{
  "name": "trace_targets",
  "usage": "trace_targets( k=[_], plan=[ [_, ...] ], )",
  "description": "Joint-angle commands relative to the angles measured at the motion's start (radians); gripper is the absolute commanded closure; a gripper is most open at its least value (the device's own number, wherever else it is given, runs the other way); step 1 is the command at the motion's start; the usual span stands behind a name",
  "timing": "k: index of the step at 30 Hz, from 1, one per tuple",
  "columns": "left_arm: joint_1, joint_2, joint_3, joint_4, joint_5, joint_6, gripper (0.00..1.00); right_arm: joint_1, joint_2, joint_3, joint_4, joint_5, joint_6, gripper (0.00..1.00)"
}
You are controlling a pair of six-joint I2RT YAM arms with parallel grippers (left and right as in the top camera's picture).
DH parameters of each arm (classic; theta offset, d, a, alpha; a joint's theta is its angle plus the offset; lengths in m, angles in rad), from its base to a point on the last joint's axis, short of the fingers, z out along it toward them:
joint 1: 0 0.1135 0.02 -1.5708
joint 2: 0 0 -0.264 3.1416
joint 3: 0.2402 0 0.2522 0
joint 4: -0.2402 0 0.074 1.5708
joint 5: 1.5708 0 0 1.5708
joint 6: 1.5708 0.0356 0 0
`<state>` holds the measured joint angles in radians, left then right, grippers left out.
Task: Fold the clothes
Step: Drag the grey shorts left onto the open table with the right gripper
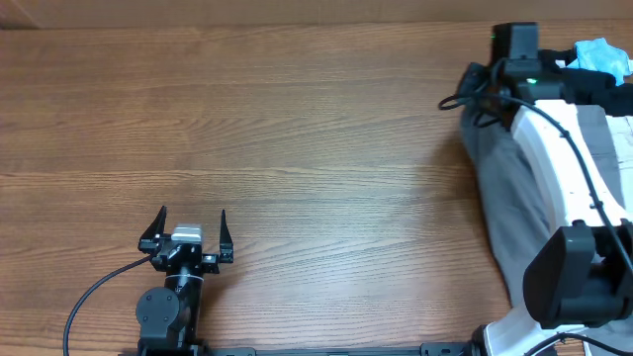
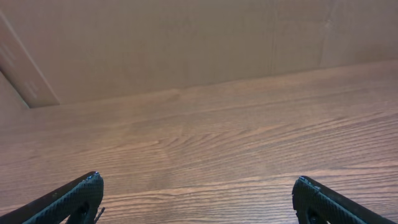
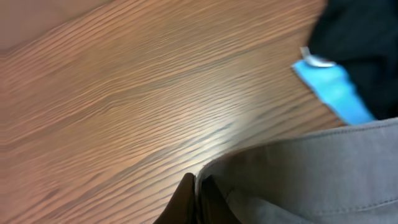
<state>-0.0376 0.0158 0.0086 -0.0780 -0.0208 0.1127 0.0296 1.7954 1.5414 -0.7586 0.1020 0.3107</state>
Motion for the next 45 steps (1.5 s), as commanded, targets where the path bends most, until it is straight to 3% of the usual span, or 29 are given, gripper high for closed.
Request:
trace_targets(
  k=[1,7,20,27,29,31,34,36,41,45],
  plan=[
    [0.006,-0.01,-0.004,0.004,-0.012,0.021,0.0,0.068,-0.017,0.032,0.018,-0.048,0.001,0.96],
    [0.006,-0.01,-0.004,0.004,-0.012,0.021,0.0,0.194,-0.013,0.031,0.046,-0.15,0.002,0.96],
    [0.006,-0.01,-0.004,0.004,-0.012,0.021,0.0,0.566,0.002,0.031,0.12,-0.149,0.002,0.96],
    [0.006,-0.01,-0.004,0.004,-0.012,0.021,0.0,0.631,0.002,0.031,0.148,-0.142,0.038,0.92],
    [0.006,-0.01,-0.004,0.004,-0.012,0.021,0.0,0.631,0.002,0.031,0.143,-0.141,0.038,0.85],
    [0.006,-0.01,-0.004,0.004,-0.012,0.021,0.0,0.631,0.002,0.031,0.14,-0.133,0.038,0.67],
    [0.006,-0.01,-0.004,0.004,-0.012,0.021,0.0,0.617,-0.009,0.035,0.129,-0.094,0.038,0.61],
    [0.006,-0.01,-0.004,0.004,-0.012,0.021,0.0,0.594,-0.026,0.051,0.11,-0.089,0.039,0.44],
    [0.006,-0.01,-0.004,0.004,-0.012,0.021,0.0,0.488,-0.1,0.127,0.032,-0.089,0.039,0.17],
    [0.006,-0.01,-0.004,0.004,-0.012,0.021,0.0,0.326,-0.147,0.166,0.001,-0.078,0.026,0.09]
  ],
)
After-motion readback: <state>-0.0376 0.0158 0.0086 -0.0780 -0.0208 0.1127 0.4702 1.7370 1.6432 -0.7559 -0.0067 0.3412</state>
